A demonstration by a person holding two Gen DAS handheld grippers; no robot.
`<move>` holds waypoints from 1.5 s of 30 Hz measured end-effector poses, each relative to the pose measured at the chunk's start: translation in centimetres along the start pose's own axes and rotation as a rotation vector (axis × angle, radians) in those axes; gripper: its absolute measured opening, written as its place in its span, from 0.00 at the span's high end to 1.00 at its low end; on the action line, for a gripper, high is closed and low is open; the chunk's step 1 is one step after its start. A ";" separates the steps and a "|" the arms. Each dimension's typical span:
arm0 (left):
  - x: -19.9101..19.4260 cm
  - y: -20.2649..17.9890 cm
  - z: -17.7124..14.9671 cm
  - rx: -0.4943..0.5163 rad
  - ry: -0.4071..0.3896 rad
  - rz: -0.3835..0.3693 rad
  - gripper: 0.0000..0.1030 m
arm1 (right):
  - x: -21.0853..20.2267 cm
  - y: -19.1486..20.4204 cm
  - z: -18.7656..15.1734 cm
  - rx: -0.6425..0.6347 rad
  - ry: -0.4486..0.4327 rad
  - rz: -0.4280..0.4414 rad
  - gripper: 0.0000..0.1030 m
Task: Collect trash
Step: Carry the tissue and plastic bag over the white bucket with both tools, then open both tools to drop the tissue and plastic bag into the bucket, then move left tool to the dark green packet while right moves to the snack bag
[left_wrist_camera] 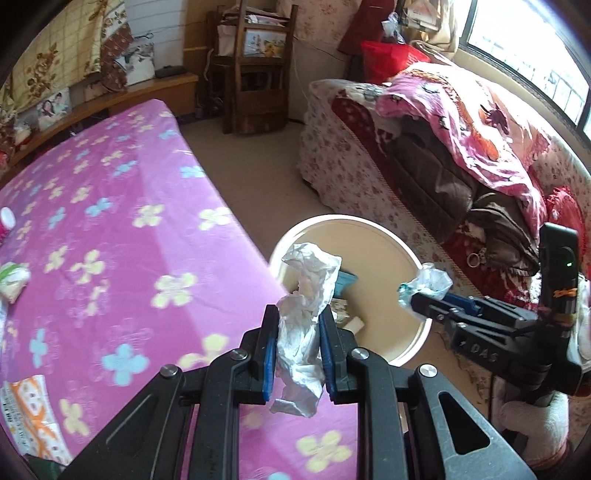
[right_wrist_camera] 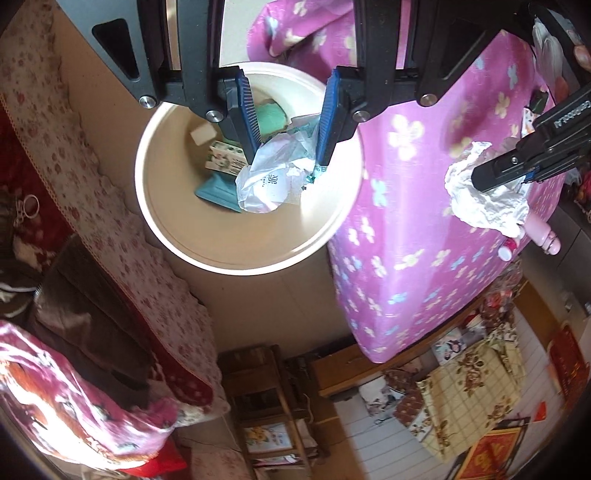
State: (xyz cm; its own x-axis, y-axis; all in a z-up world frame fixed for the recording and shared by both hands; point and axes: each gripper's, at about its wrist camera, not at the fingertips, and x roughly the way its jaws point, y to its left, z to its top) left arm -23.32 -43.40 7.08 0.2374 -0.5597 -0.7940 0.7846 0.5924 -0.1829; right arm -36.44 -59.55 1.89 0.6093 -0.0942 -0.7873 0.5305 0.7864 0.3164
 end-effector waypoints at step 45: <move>-1.9 4.4 -2.7 -0.055 0.008 0.066 0.48 | 0.4 4.2 -0.1 0.001 0.002 0.057 0.41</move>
State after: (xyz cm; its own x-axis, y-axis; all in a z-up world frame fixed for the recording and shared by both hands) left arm -21.82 -38.15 6.23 0.2827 -0.5135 -0.8102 0.7344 0.6592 -0.1615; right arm -34.06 -56.16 2.88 0.6374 -0.0481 -0.7690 0.4954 0.7900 0.3612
